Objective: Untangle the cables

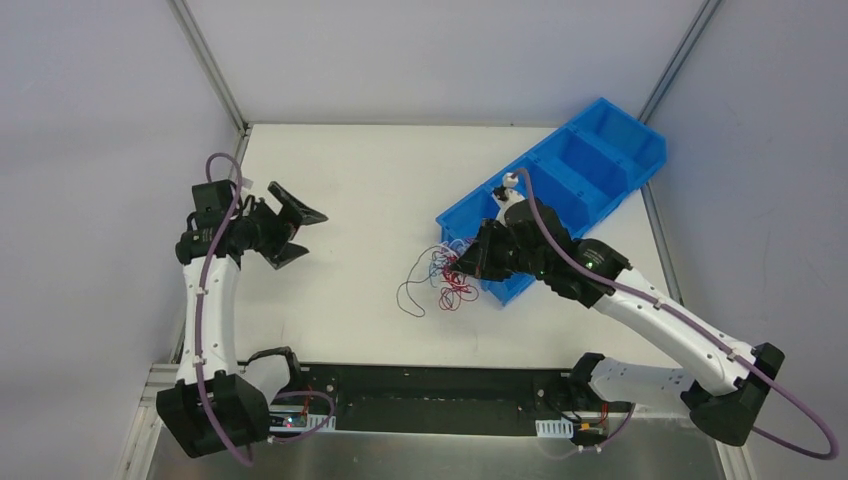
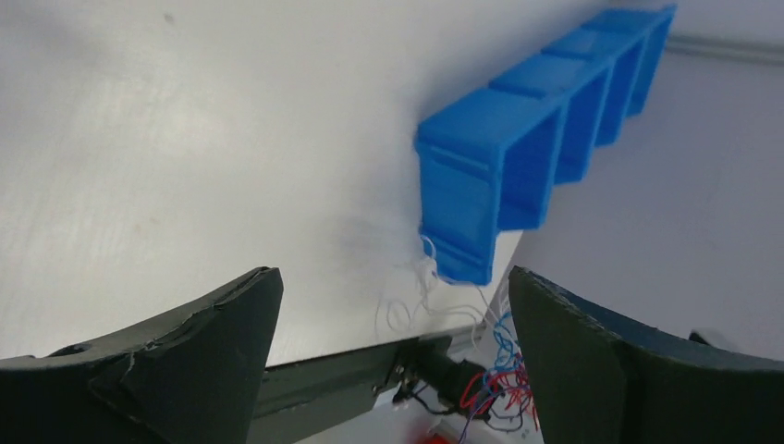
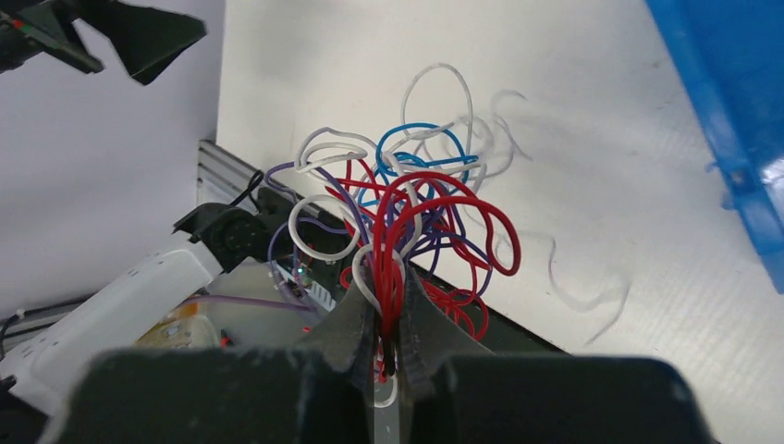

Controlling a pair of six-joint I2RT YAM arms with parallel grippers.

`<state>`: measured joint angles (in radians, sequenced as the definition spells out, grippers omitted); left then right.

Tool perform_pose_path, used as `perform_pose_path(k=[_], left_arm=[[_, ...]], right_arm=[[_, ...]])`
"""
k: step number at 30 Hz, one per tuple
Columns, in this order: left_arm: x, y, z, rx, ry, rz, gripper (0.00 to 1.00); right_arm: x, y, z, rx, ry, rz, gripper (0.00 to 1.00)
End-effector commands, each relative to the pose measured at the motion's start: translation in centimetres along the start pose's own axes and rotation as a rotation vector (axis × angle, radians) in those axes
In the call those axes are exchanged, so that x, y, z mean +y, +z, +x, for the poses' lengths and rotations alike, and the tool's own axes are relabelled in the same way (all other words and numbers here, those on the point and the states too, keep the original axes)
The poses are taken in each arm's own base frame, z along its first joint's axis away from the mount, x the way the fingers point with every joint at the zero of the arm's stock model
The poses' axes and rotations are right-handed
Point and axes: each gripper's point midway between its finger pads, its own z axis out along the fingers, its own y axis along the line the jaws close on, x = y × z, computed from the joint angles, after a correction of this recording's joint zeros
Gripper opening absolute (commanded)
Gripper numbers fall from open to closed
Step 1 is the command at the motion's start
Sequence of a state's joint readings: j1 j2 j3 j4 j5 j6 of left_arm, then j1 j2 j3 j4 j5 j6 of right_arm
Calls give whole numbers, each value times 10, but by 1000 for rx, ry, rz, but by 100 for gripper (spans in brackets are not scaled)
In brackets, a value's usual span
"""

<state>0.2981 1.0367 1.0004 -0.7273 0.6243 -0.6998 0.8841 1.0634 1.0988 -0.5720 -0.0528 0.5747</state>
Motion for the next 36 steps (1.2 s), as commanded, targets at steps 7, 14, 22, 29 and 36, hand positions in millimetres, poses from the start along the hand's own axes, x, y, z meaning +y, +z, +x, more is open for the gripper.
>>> perform_pose_path(k=[7, 14, 22, 29, 36], left_arm=[[-98, -50, 112, 331, 388, 583, 96], [-102, -54, 127, 372, 431, 669, 90], [-81, -35, 154, 406, 439, 616, 90], [-85, -16, 174, 437, 437, 577, 71], [-91, -37, 165, 339, 431, 590, 0]], right_arm=[[72, 25, -27, -26, 17, -178, 0], [103, 53, -40, -36, 144, -258, 0], [126, 68, -50, -50, 242, -331, 0], [138, 73, -51, -28, 297, -393, 3], [86, 55, -54, -82, 299, -267, 8]])
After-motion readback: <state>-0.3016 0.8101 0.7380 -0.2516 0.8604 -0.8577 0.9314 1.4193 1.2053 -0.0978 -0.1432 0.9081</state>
